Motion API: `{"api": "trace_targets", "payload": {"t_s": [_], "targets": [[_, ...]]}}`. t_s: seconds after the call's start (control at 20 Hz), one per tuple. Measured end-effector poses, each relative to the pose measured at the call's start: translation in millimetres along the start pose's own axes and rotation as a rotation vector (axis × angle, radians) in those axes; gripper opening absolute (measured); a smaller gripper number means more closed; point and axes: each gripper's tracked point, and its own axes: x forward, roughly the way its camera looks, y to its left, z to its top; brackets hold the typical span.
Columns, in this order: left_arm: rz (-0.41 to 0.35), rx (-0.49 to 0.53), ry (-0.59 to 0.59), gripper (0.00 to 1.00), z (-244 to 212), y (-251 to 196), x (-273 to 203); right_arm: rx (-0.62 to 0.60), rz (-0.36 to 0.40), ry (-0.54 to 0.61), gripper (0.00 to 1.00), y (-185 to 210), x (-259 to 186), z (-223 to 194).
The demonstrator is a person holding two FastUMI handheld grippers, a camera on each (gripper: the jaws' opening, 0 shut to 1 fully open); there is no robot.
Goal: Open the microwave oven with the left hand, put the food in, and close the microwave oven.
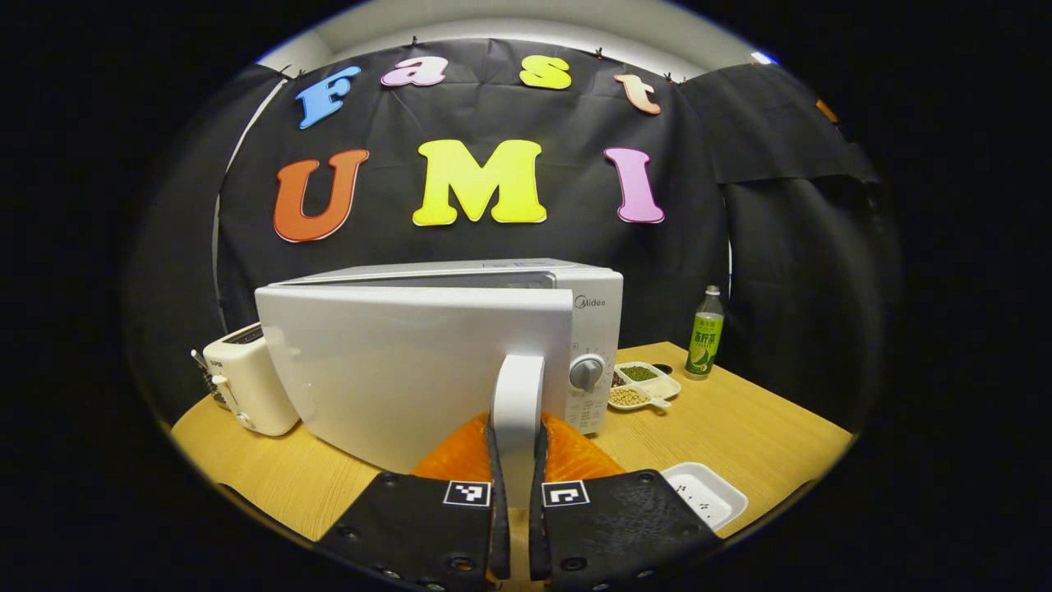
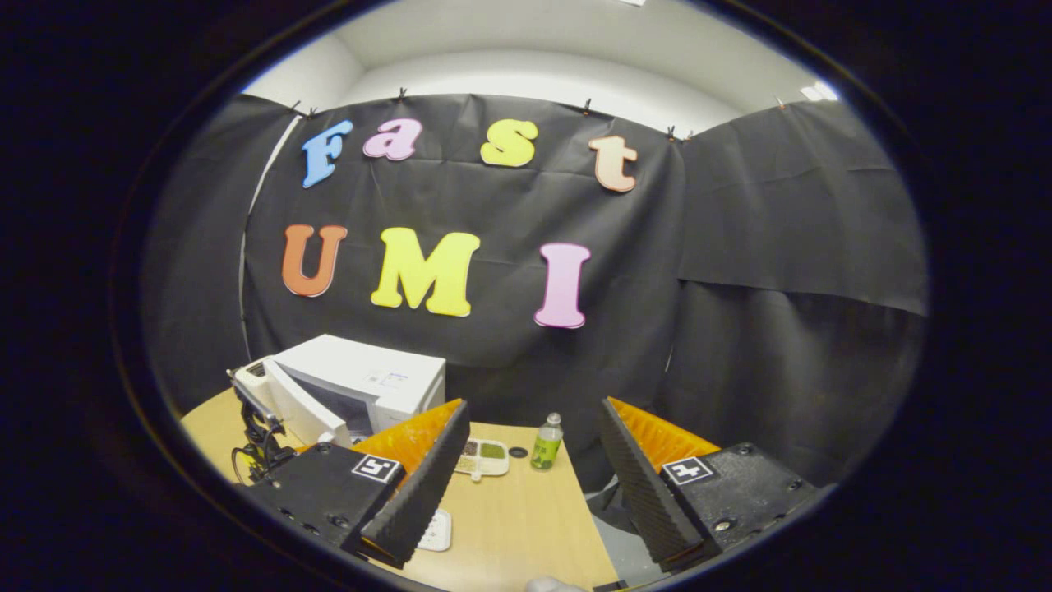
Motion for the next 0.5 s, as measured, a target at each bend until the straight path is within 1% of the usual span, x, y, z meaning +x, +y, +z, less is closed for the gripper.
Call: {"api": "trace_targets", "payload": {"t_s": [0.15,0.2,0.25,0.3,0.35,0.4,0.45,0.5], "targets": [[0.027,0.005,0.012,0.13,-5,11,-25,0.007,0.034,-0.007,1.00,14,-6,2],[0.038,0.012,0.013,0.18,-6,15,-32,0.006,0.042,-0.008,1.00,17,-9,1],[0.058,0.020,0.010,0.18,-5,21,-40,0.004,0.050,-0.007,1.00,21,-12,0],[0.069,0.024,-0.005,0.23,-1,26,-47,0.004,0.060,-0.008,1.00,25,-15,-1],[0.069,0.024,-0.025,0.27,6,28,-54,0.007,0.068,-0.007,0.96,28,-18,-1],[0.060,0.021,-0.020,0.30,7,28,-59,0.013,0.076,-0.008,1.00,31,-20,-1],[0.072,0.033,-0.021,0.32,9,35,-65,0.017,0.082,-0.002,1.00,33,-21,-3],[0.078,0.043,-0.023,0.37,12,42,-73,0.023,0.088,0.007,0.96,36,-23,-7]]}}
